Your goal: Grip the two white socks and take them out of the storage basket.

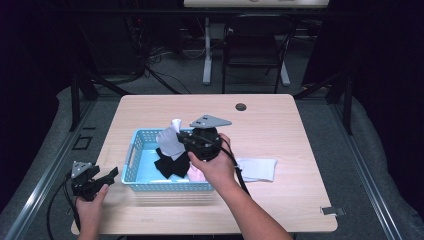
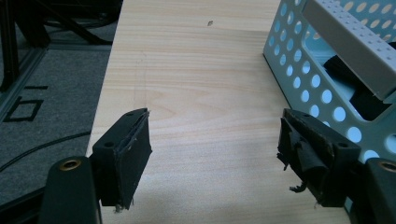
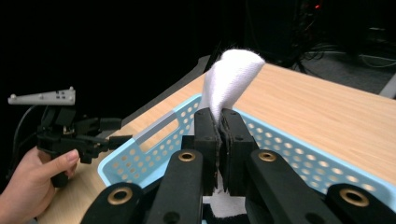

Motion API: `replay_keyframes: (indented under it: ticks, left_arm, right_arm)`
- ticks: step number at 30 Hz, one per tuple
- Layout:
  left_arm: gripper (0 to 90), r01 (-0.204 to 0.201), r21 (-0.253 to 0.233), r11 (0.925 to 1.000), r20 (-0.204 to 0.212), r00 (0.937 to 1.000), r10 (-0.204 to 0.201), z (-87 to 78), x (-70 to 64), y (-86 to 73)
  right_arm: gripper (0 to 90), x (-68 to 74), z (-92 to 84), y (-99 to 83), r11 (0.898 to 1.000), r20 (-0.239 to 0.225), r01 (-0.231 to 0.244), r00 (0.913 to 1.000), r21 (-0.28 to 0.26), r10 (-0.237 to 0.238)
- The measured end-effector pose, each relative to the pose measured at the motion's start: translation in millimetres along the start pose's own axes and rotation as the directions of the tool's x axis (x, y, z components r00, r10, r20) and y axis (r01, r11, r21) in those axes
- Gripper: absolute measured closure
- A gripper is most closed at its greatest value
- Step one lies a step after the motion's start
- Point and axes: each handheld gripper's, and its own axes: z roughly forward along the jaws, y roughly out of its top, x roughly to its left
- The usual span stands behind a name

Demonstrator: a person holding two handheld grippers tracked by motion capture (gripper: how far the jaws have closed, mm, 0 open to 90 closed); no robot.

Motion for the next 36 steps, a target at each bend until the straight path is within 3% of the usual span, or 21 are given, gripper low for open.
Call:
replay_keyframes:
  ticks: [10,18,28,36]
  left_arm:
    - [25.3,-0.003,0.01,0.9999,-0.003,1.0,0.003,0.0,0.3,0.1]
    - [25.3,-0.004,0.01,0.9999,-0.003,1.0,0.004,0.1,0.2,0.1]
    - [25.3,-0.008,0.015,0.9999,-0.004,1.0,0.008,0.5,-0.7,-0.1]
    - [25.3,-0.009,0.008,0.9999,-0.003,1.0,0.009,1.0,-1.3,-0.5]
  right_arm:
    - [86.8,-25.6,-46.0,0.6,0.997,0.057,-0.052,0.9968,-0.063,0.056]
    - [86.8,-41.6,-78.1,-5.3,0.992,0.129,-0.056,0.9891,-0.114,0.07]
    - [86.8,-57.4,-116.0,-15.7,0.99,0.192,-0.062,0.9775,-0.13,0.087]
    - [86.7,-66.3,-133.8,-30.3,0.988,0.234,-0.08,0.966,-0.131,0.11]
